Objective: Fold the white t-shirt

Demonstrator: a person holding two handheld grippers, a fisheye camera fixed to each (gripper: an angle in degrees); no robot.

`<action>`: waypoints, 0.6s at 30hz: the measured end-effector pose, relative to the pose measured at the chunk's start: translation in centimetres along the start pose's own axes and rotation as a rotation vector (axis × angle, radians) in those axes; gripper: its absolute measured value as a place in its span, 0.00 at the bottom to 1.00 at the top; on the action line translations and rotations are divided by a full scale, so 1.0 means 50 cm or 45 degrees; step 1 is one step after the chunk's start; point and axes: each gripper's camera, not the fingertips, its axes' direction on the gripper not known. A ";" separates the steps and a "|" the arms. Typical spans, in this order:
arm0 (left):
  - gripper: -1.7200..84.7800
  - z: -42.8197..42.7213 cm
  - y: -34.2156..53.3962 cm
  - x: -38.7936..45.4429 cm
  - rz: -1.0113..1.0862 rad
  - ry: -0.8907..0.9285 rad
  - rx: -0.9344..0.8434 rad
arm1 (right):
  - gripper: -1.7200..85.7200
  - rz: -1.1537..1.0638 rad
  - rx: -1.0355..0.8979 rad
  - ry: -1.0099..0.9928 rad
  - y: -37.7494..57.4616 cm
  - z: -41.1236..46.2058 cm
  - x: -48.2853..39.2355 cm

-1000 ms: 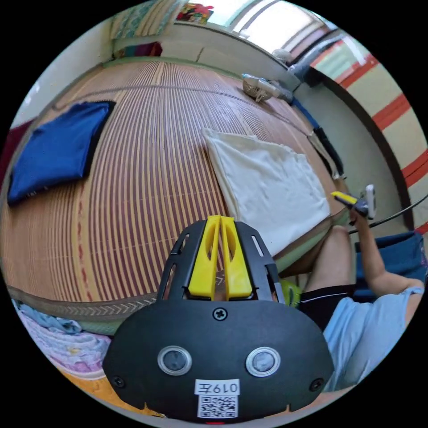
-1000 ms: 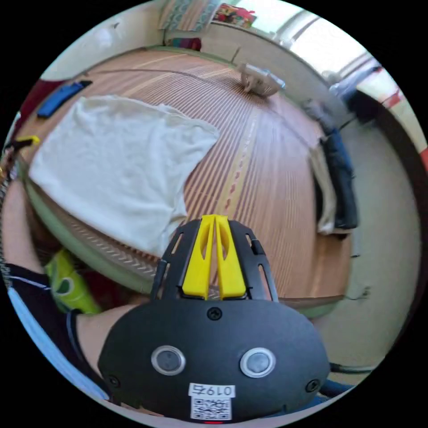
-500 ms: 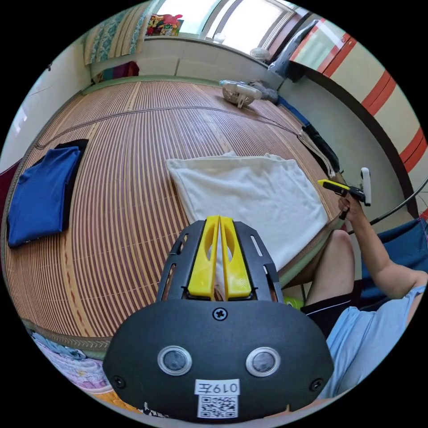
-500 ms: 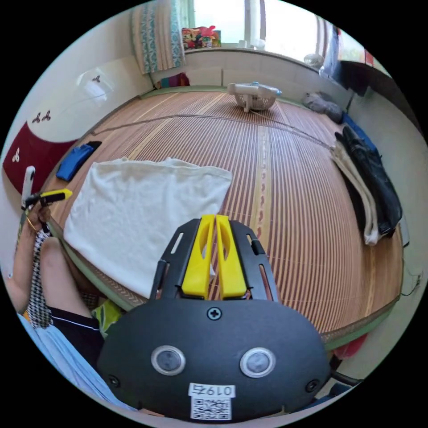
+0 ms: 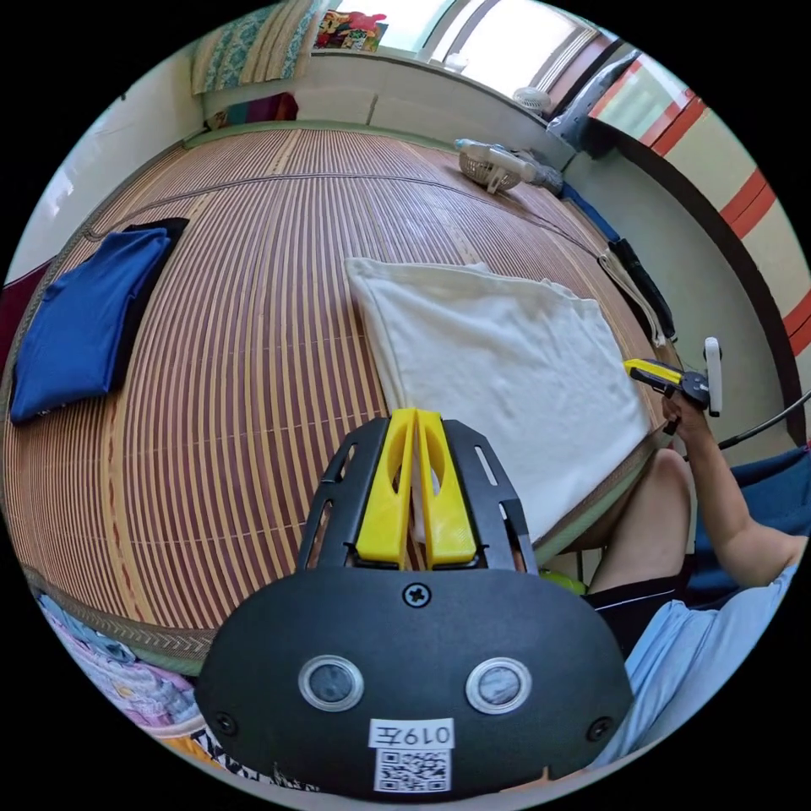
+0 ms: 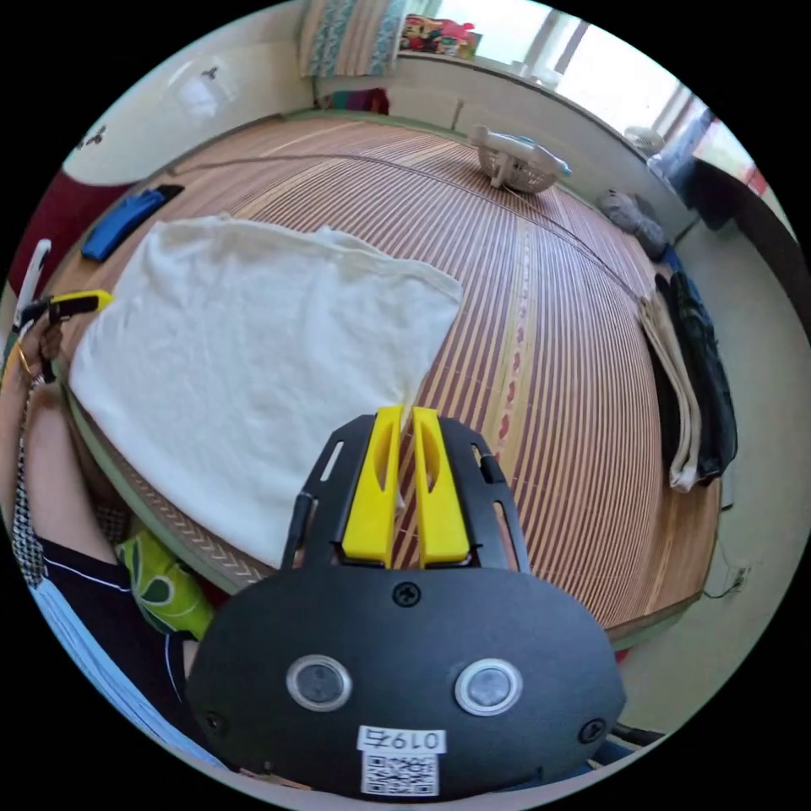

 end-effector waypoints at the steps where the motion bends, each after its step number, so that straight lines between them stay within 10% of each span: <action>1: 0.03 0.006 -0.004 0.011 0.021 -0.025 -0.007 | 0.03 -0.023 -0.008 0.012 -0.004 0.004 -0.016; 18: 0.03 0.075 -0.048 0.103 0.180 -0.168 -0.017 | 0.01 -0.006 0.032 0.214 -0.023 0.036 -0.088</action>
